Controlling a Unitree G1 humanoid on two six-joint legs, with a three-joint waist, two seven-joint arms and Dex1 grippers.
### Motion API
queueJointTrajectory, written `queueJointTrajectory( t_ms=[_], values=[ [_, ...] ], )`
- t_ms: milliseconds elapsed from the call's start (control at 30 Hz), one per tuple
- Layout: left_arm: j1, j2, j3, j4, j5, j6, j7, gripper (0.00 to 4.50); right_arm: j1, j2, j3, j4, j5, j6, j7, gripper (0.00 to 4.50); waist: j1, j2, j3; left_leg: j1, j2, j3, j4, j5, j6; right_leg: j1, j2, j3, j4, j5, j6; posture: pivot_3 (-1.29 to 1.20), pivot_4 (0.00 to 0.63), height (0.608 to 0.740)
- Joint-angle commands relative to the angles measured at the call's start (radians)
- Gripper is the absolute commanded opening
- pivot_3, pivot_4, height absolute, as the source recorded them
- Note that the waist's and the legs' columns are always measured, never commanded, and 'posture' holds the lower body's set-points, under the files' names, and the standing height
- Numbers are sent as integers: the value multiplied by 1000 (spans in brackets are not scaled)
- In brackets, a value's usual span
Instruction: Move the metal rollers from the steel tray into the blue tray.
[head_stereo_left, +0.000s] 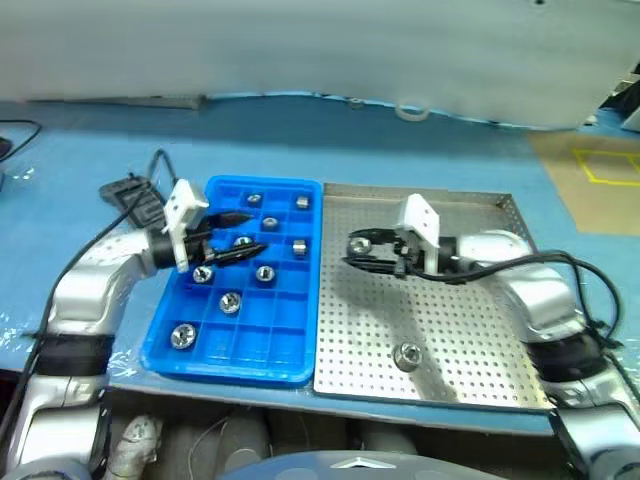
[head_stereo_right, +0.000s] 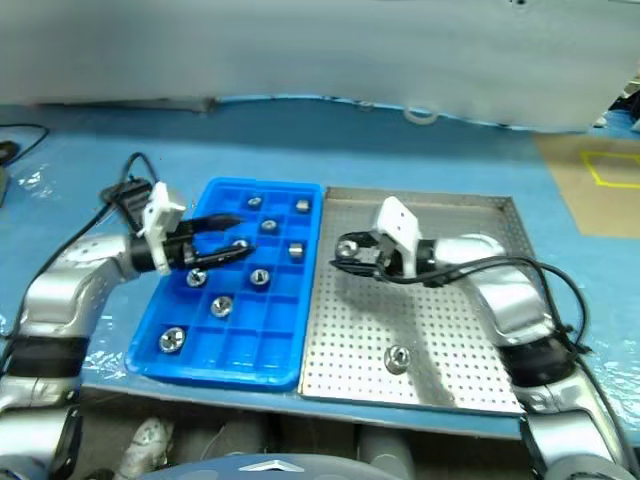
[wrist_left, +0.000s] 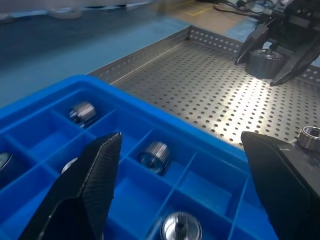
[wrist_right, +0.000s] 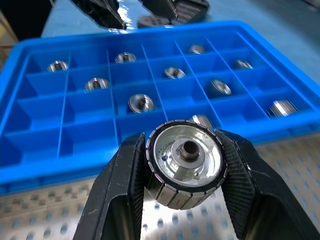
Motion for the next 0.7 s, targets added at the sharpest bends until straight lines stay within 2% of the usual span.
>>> queueJointTrajectory(
  t_ms=[33,200,400,700],
  values=[
    [102,10,66,-183,-67,59,78,4019,-73,71,44,84,-4,-41,49,1723,25,-2,1,0,0,0,0,0,0,0,0,0,0,0,0,254,150,740],
    [236,11,130,-323,-128,110,172,4019,-86,97,69,231,-34,-86,116,1723,99,-5,5,0,-3,-4,0,0,-2,2,0,0,2,-2,-4,335,150,740],
    [308,7,147,-377,-155,127,241,4019,-7,24,101,160,-2,-42,252,1723,144,-5,10,2,-4,-5,0,-2,-5,4,-1,2,1,-2,-3,360,150,740],
    [320,67,113,-363,-183,139,209,4019,-12,88,134,181,-32,-61,266,1723,146,-6,11,12,6,-5,-10,6,-18,3,9,3,5,-2,0,300,150,740]
  ],
)
